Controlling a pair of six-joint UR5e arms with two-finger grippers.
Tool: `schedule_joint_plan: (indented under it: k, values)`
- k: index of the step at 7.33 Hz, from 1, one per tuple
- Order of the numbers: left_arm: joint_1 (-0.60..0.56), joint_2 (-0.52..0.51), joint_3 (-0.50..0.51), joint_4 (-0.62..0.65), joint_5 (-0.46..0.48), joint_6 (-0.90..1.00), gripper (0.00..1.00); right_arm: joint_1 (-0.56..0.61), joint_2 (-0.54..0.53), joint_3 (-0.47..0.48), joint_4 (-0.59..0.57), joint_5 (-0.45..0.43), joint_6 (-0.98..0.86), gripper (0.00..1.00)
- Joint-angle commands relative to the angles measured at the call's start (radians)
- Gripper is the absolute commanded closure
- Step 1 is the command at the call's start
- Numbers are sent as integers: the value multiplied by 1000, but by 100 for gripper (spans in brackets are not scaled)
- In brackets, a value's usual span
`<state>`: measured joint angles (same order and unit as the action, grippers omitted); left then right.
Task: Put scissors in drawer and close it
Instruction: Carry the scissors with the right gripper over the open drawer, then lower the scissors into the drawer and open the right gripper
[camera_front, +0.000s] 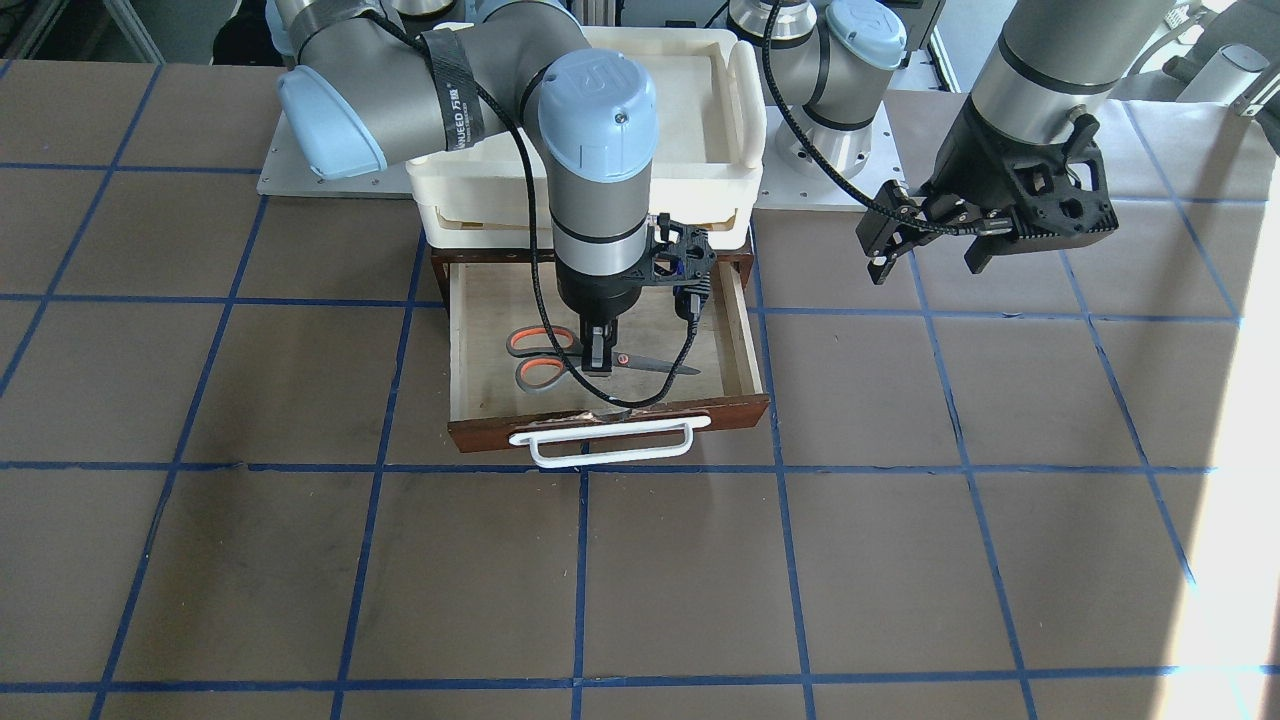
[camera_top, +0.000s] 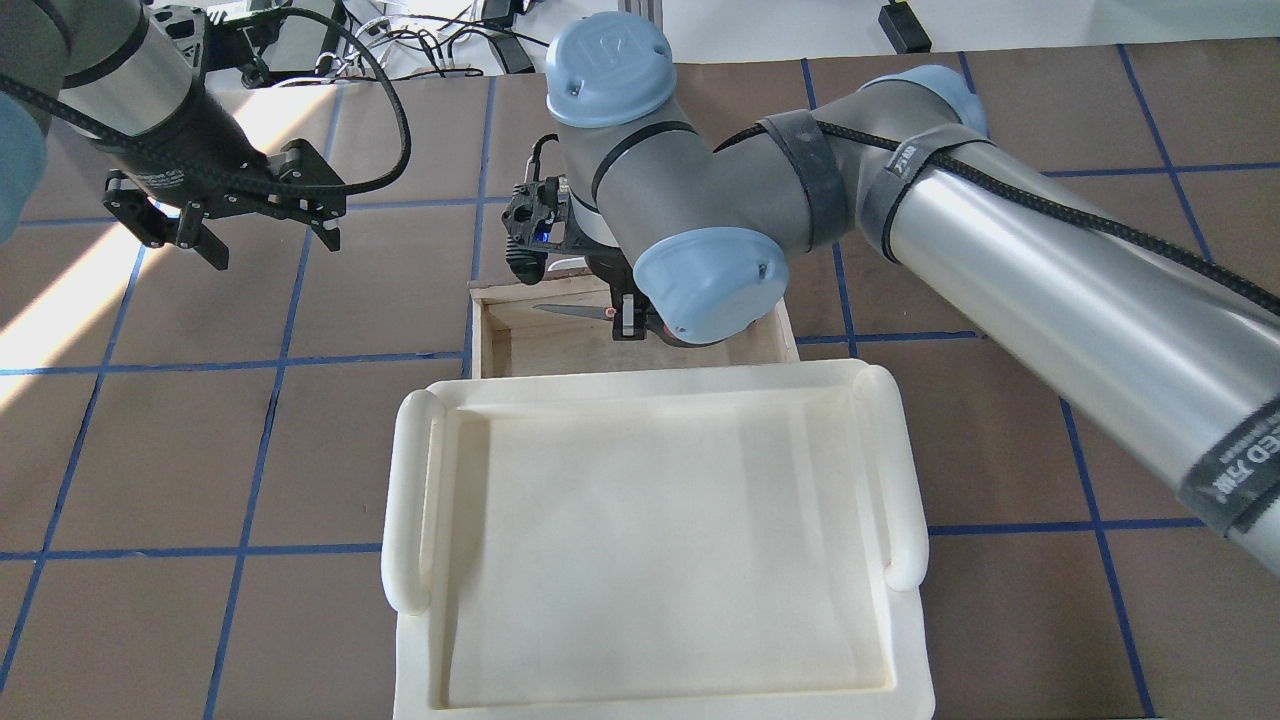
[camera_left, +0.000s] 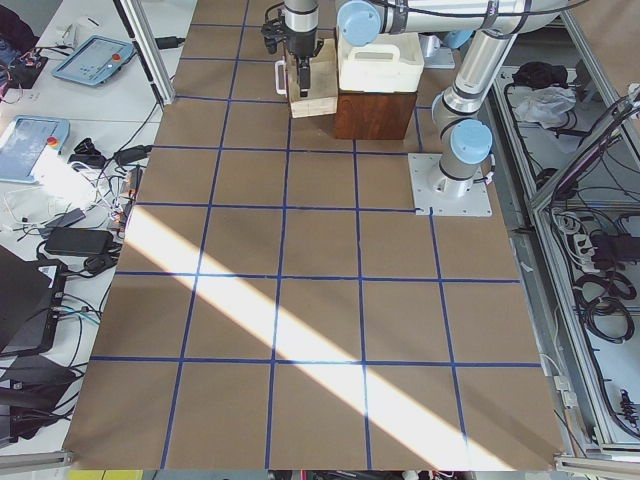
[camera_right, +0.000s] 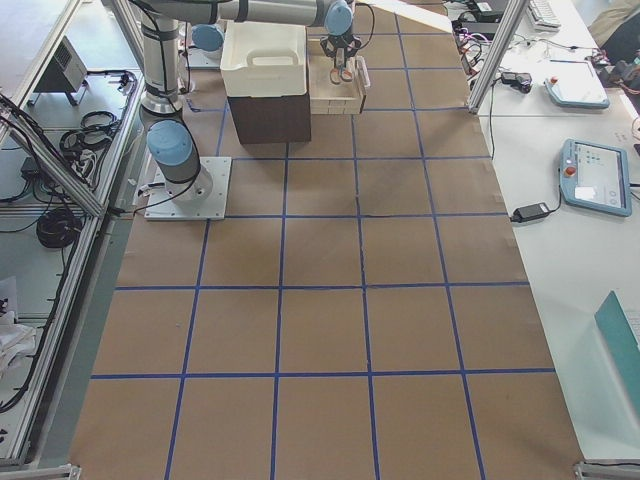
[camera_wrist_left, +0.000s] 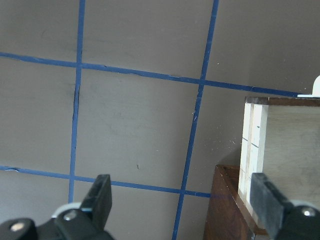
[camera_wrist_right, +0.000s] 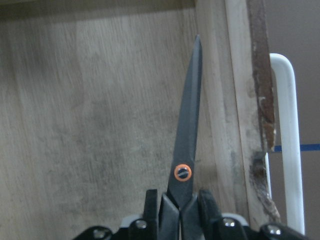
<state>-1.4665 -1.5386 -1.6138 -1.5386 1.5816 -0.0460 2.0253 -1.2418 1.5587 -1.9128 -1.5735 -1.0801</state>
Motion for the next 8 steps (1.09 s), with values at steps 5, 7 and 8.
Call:
schedule_joint_plan:
  k: [5, 7, 8]
  values:
    - [0, -5, 0, 0, 2, -3, 0, 10, 21, 44, -45, 3, -1, 100]
    - [0, 3, 0, -11, 0, -5, 0, 10, 36, 47, -64, 3, -3, 100]
    - [2, -5, 0, -8, 0, -5, 0, 10, 41, 50, -72, 3, -3, 100]
